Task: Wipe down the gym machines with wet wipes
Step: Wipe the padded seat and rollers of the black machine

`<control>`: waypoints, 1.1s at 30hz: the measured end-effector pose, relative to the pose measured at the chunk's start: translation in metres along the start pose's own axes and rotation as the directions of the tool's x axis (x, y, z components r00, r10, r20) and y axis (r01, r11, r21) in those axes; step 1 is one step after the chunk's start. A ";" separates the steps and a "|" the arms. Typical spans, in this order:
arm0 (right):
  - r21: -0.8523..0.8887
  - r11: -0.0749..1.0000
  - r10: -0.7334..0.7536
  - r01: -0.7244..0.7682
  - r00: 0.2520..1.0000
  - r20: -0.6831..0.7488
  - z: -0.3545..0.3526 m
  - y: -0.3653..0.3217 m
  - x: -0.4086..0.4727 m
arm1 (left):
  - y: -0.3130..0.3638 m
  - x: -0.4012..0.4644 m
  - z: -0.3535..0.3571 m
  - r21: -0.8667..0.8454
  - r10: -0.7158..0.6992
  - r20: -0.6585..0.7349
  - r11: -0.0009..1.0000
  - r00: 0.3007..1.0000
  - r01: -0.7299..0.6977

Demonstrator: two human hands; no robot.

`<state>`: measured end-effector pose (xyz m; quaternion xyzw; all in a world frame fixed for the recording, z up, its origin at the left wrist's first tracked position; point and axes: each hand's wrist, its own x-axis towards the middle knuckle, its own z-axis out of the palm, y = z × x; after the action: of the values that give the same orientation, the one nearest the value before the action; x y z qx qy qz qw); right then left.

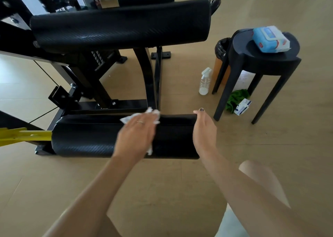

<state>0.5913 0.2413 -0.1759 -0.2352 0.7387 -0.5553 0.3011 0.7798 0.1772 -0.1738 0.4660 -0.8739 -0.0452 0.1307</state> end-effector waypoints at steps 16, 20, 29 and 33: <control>-0.114 0.988 -0.107 0.104 0.994 -0.015 0.002 0.013 -0.007 | -0.087 -0.006 -0.013 0.109 -0.203 -0.087 0.971 0.975 0.212; -0.207 0.978 -0.037 0.030 0.999 -0.031 0.008 0.003 0.003 | 0.033 0.006 0.022 -0.026 0.099 -0.080 0.995 0.992 -0.101; -0.266 0.952 -0.176 0.152 0.982 -0.069 0.010 0.018 -0.001 | -0.127 -0.020 -0.027 0.042 -0.195 -0.080 0.979 0.978 0.199; -0.254 0.957 -0.165 0.140 0.983 -0.079 0.012 0.021 -0.004 | -0.181 -0.034 -0.040 -0.031 -0.330 -0.222 0.943 0.917 0.332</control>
<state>0.6022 0.2419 -0.1981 -0.2992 0.7957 -0.4917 0.1887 0.9540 0.1051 -0.1781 0.6097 -0.7622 -0.0107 0.2173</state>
